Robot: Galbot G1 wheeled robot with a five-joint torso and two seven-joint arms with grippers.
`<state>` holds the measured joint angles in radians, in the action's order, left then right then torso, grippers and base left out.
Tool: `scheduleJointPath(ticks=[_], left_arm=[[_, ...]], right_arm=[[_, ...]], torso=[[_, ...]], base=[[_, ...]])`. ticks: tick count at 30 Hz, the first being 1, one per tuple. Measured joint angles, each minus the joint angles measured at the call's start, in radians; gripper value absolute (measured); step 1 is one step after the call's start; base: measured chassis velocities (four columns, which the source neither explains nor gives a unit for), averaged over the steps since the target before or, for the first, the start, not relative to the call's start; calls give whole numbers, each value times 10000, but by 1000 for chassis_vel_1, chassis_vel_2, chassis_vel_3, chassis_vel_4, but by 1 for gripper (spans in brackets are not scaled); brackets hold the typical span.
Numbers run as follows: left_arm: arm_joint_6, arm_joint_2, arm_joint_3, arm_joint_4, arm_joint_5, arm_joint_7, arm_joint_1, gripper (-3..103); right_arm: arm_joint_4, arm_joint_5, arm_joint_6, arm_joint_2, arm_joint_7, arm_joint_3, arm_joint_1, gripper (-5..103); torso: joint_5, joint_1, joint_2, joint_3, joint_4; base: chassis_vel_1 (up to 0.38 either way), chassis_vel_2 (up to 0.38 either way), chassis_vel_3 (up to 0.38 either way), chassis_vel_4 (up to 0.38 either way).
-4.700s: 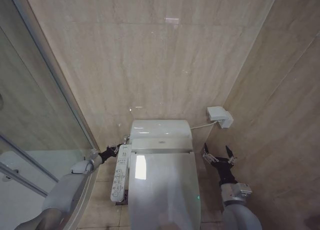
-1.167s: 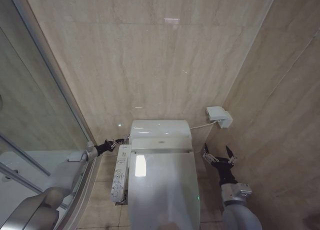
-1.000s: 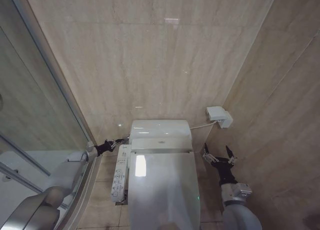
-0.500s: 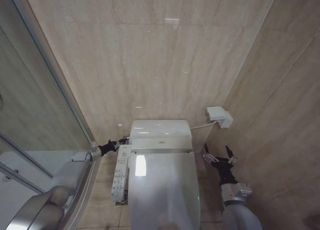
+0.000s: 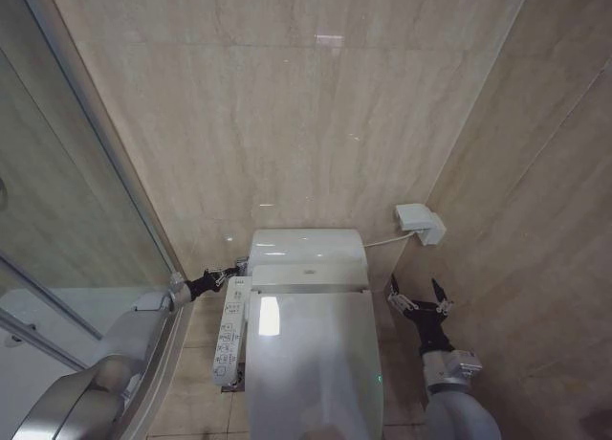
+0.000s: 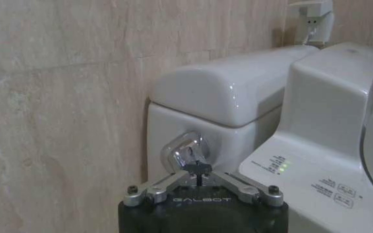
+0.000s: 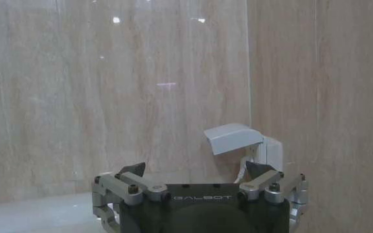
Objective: Open the toilet lid, clean the toilet bowl with a toilet brush, close the toilet lid, and flush.
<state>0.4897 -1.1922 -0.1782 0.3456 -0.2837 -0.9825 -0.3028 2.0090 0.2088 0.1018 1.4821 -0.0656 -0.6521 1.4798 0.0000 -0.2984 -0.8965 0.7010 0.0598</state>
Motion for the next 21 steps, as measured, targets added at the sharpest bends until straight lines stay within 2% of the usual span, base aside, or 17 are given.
scheduleJointPath(ticks=[10,14,21], left_arm=[[-31,-157,-39,-195,-20,38,94,0],[-103,-358,1,-272,-18,103,93,0],[-234,-389,-3,-388,-22,169,134,0]], right_arm=[[0,0,0,0,0,0,0,100],[0,0,0,1,0,0,1,100],[0,0,0,0,0,1,0,100]], torso=[[5,1,0,-1,-7],[0,0,1,0,2],[1,1,2,0,1]], base=[[0,0,0,0],[0,0,0,0],[0,0,0,0]])
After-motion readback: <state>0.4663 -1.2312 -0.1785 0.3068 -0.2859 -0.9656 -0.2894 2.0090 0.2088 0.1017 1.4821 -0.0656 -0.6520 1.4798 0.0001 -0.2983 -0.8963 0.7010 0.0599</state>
